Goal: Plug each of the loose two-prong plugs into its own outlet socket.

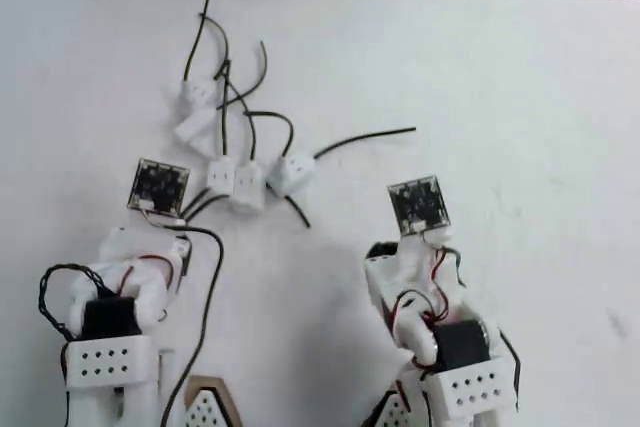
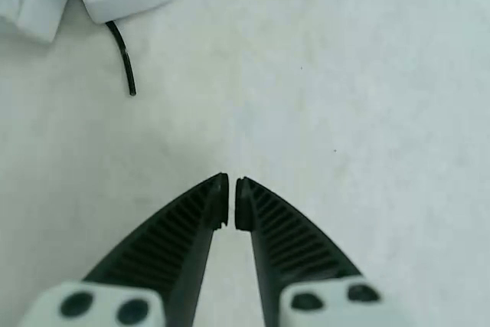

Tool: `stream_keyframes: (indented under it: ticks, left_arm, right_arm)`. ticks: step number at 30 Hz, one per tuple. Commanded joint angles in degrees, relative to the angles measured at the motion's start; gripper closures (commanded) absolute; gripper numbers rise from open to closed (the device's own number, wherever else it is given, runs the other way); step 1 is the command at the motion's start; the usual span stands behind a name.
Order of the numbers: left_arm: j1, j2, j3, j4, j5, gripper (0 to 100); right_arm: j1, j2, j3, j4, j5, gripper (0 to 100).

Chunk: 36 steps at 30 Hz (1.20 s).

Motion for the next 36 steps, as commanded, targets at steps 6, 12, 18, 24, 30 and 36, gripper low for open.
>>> stream_keyframes:
  ticks: [6, 12, 18, 24, 30, 36]
  left_arm:
    - [6.5, -0.7, 3.8, -2.6, 0.6, 98]
    - [7.0, -0.7, 7.3, -3.3, 0.7, 97]
    - [7.9, -0.7, 12.3, -11.3, 0.8, 97]
    - [7.9, -0.7, 12.4, -11.9, 1.1, 97]
    - [7.9, -0.7, 12.4, -12.0, 1.0, 97]
    - [7.9, -0.7, 12.4, -12.0, 0.8, 97]
  right_arm:
    - [0.4, -13.3, 9.8, 2.9, -0.6, 98.1]
    - [0.4, -11.9, 11.3, 4.4, -0.6, 98.1]
    - [0.6, -12.1, 11.2, 10.1, -0.2, 98.1]
    - [0.3, -12.2, 11.2, 12.0, -0.2, 98.1]
    - [0.3, -12.2, 11.2, 12.0, -0.2, 98.1]
    - [0.3, -12.2, 11.2, 12.0, -0.2, 98.1]
